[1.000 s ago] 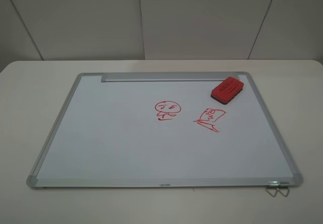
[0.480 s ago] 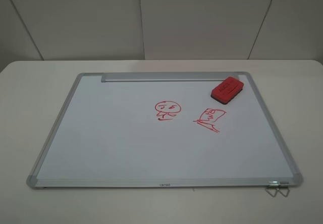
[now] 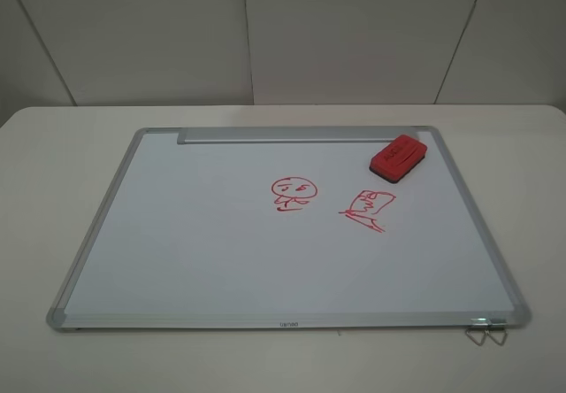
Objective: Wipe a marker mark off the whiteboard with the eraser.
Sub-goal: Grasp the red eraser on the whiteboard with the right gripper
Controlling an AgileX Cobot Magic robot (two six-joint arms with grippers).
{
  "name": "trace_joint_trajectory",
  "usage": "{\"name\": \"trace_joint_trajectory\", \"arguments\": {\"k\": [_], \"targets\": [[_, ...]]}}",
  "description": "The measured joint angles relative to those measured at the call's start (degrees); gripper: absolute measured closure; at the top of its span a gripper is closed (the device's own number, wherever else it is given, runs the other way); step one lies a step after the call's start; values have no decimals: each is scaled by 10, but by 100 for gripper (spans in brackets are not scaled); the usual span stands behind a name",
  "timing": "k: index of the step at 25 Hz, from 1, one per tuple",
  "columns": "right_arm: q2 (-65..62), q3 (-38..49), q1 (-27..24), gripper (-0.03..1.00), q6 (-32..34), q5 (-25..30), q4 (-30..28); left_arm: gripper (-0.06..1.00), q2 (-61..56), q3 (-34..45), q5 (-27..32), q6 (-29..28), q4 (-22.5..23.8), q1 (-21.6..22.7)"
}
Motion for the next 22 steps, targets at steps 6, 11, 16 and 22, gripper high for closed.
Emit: {"name": "trace_joint_trajectory", "arguments": {"k": [6,11,16,22], "targets": [[40,0,0,22,0,0,0,17,0,0,0,0,0,0],[180,0,0,22,0,0,2,17,0,0,0,0,0,0],[352,-17,1,22,18,-14,35,17,0,0,0,0,0,0],[516,-70,99,22,50,-48,11,17,0,0,0,0,0,0]]}}
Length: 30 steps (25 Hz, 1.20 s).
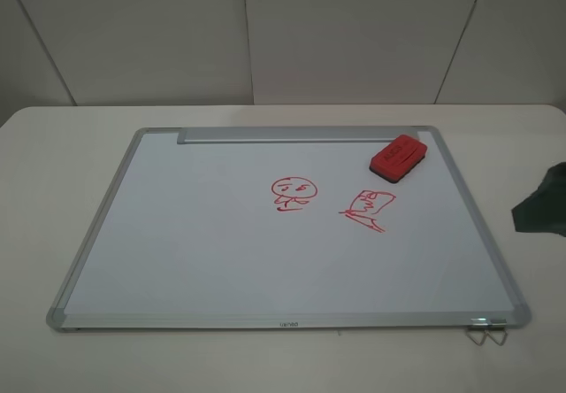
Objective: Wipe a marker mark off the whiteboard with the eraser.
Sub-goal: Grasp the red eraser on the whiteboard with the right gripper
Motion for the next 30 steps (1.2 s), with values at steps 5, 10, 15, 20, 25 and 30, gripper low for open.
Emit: {"name": "trace_joint_trajectory", "arguments": {"k": [5,10,15,20,25,30], "targets": [[104,-43,69,22,2,-14,6,17,0,0,0,0,0,0],[195,-92,75,22,6,-25,19,17,0,0,0,0,0,0],[278,-145,75,22,67,-32,11,17,0,0,0,0,0,0],[350,-196,75,22,179,-32,-29,17,0,0,0,0,0,0],[419,-269,81,22,256,-36,-37,17,0,0,0,0,0,0],[508,-362,82,22,317,-36,-42,17,0,0,0,0,0,0]]}}
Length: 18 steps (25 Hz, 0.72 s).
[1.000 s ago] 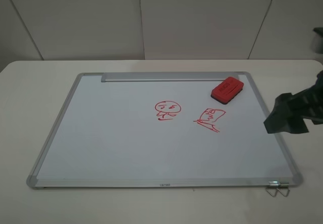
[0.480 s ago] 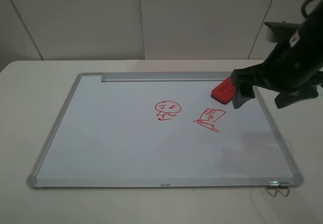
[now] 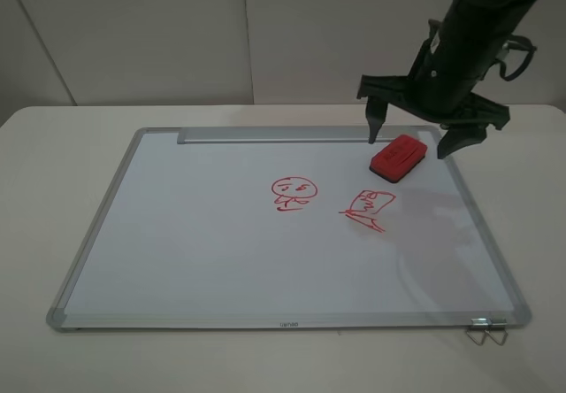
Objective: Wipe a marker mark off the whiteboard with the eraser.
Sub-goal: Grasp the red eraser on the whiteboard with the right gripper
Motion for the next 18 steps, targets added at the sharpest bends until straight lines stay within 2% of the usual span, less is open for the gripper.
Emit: {"name": "trace_joint_trajectory", "arguments": {"k": [4,11,18], "targets": [[84,-81,0,22,47,19,-34,17,0,0,0,0,0,0],[197,-207,-7,22,133,82,-92,17,0,0,0,0,0,0],[224,-230,-37,22,169,88,-83,17,0,0,0,0,0,0]]}}
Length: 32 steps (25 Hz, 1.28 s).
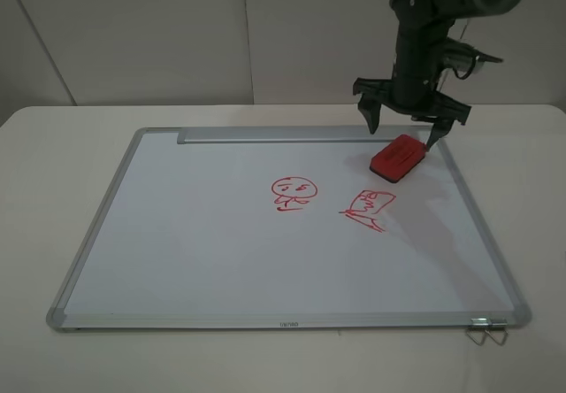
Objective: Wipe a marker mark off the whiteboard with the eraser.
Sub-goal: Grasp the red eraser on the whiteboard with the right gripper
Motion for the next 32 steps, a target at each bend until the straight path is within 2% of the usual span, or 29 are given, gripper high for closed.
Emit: {"name": "trace_joint_trajectory", "arguments": {"k": [10,17,32], "targets": [[20,0,-16,22,5,-37,39,17,0,0,0,0,0,0],[42,2,-25,22,7,-42,60,17,0,0,0,0,0,0],[44,2,-43,22,7,-64,61,17,0,0,0,0,0,0]]}}
